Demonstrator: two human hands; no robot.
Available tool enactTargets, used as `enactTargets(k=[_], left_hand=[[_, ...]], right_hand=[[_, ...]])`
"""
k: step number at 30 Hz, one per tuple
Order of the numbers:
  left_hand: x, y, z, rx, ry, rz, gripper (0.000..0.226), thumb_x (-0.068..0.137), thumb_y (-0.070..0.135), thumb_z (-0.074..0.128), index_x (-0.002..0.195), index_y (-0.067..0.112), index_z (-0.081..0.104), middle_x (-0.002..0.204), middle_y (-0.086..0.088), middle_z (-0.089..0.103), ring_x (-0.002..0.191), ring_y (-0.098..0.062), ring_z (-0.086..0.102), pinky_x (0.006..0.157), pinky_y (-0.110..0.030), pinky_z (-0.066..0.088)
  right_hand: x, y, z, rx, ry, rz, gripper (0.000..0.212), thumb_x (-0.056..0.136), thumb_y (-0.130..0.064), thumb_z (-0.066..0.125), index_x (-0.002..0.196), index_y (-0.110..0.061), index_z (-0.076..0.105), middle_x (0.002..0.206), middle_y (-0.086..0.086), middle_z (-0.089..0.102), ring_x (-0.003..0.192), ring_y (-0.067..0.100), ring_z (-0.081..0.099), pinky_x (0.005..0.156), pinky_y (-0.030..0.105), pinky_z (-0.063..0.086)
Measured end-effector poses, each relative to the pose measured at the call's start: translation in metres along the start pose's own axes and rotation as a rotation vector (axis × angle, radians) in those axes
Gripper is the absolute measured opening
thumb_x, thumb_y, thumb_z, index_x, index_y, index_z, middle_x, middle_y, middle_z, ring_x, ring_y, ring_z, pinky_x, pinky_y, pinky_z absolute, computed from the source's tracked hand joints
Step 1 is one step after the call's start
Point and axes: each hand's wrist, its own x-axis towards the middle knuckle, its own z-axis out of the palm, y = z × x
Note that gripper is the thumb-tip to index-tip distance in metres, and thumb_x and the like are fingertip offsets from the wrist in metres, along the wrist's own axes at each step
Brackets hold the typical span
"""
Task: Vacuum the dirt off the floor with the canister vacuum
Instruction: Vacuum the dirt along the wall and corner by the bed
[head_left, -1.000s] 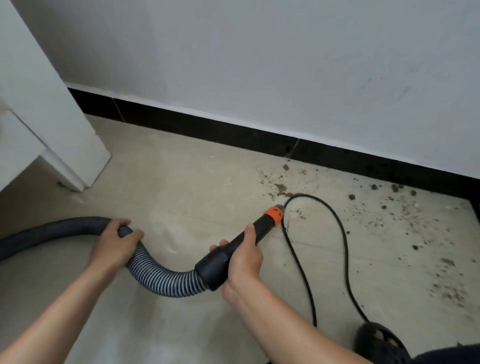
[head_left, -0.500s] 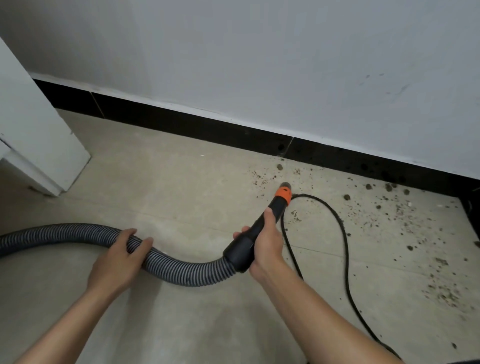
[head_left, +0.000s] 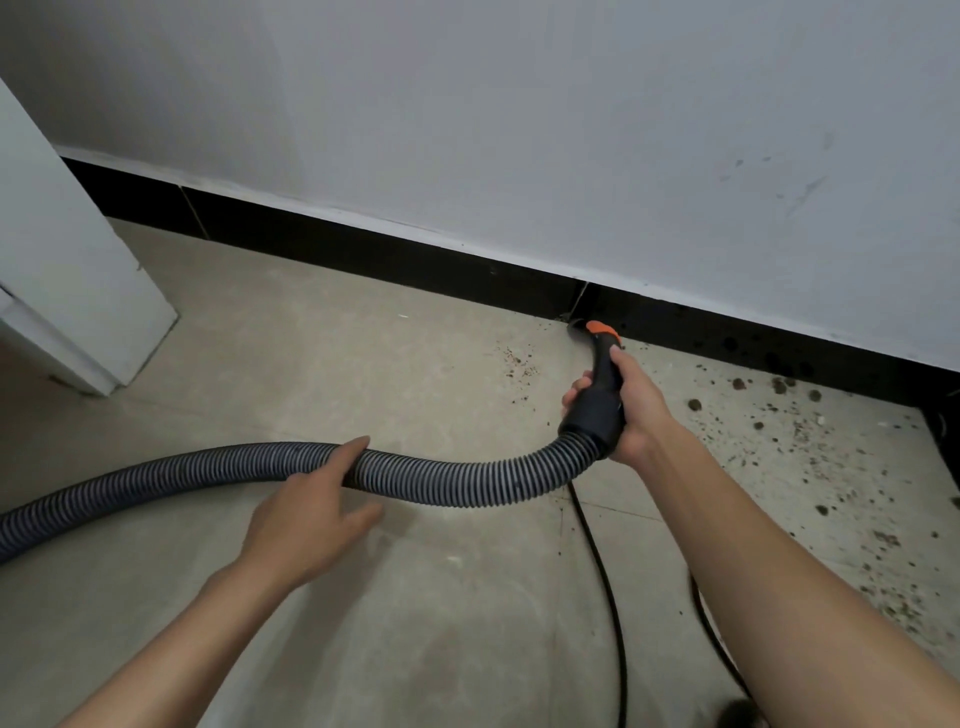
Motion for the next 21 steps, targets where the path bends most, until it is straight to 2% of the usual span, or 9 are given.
enactTargets(k=[3,4,7,9,13,17,21], left_hand=[[-0.001,0.008,-0.002,0.316,0.106,0.063,0.056,0.083,0.048,0.059,0.137,0.042,0.044,0.096,0.008,0.067,0.099,-0.018,0.062,0.067,-0.031,0.044],[-0.001,0.010,-0.002,0.377,0.150,0.096,0.051,0.081,0.047,0.063,0.131,0.040,0.052,0.096,0.007,0.064,0.098,-0.019,0.061,0.063,-0.031,0.042],[0.000,0.003,0.007,0.396,0.256,0.250,0.046,0.057,0.037,0.086,0.099,0.025,0.071,0.076,0.004,0.048,0.073,-0.021,0.054,0.051,-0.026,0.029],[0.002,-0.004,0.013,0.385,0.275,0.321,0.047,0.046,0.032,0.090,0.087,0.021,0.069,0.077,0.004,0.044,0.070,-0.020,0.049,0.056,-0.028,0.030],[0.004,-0.010,0.014,0.313,0.263,0.313,0.042,0.054,0.031,0.084,0.088,0.025,0.059,0.082,0.008,0.050,0.078,-0.019,0.052,0.072,-0.033,0.037],[0.005,-0.008,0.016,0.250,0.185,0.333,0.034,0.061,0.029,0.080,0.080,0.028,0.051,0.071,0.013,0.045,0.067,-0.015,0.047,0.069,-0.031,0.034],[0.005,-0.009,0.021,0.213,0.159,0.343,0.026,0.068,0.029,0.073,0.082,0.027,0.052,0.073,0.012,0.047,0.070,-0.013,0.041,0.070,-0.030,0.031]], right_hand=[[0.001,-0.010,0.006,-0.054,-0.012,-0.003,0.039,0.091,-0.047,0.064,0.092,-0.009,0.059,0.065,0.003,0.059,0.056,0.020,0.058,0.062,0.032,0.055],[0.002,-0.012,0.006,-0.073,-0.016,-0.008,0.039,0.092,-0.047,0.064,0.090,-0.009,0.059,0.065,0.004,0.059,0.054,0.020,0.058,0.061,0.033,0.055],[0.004,-0.014,0.003,-0.126,-0.052,0.021,0.039,0.092,-0.048,0.063,0.090,-0.009,0.060,0.066,0.003,0.060,0.056,0.019,0.058,0.058,0.032,0.055],[0.005,-0.015,0.005,-0.166,-0.085,0.046,0.040,0.092,-0.049,0.062,0.088,-0.010,0.059,0.068,0.003,0.060,0.060,0.019,0.057,0.057,0.031,0.055],[0.006,-0.017,0.015,-0.199,-0.103,0.070,0.041,0.093,-0.050,0.060,0.086,-0.010,0.058,0.067,0.002,0.059,0.060,0.018,0.057,0.054,0.030,0.054],[0.004,-0.024,0.022,-0.280,-0.117,0.085,0.042,0.095,-0.051,0.057,0.091,-0.010,0.057,0.065,0.002,0.060,0.054,0.019,0.058,0.053,0.029,0.054],[-0.005,-0.028,0.030,-0.296,-0.094,0.096,0.041,0.094,-0.049,0.060,0.100,-0.009,0.057,0.066,0.003,0.059,0.054,0.018,0.057,0.050,0.030,0.055]])
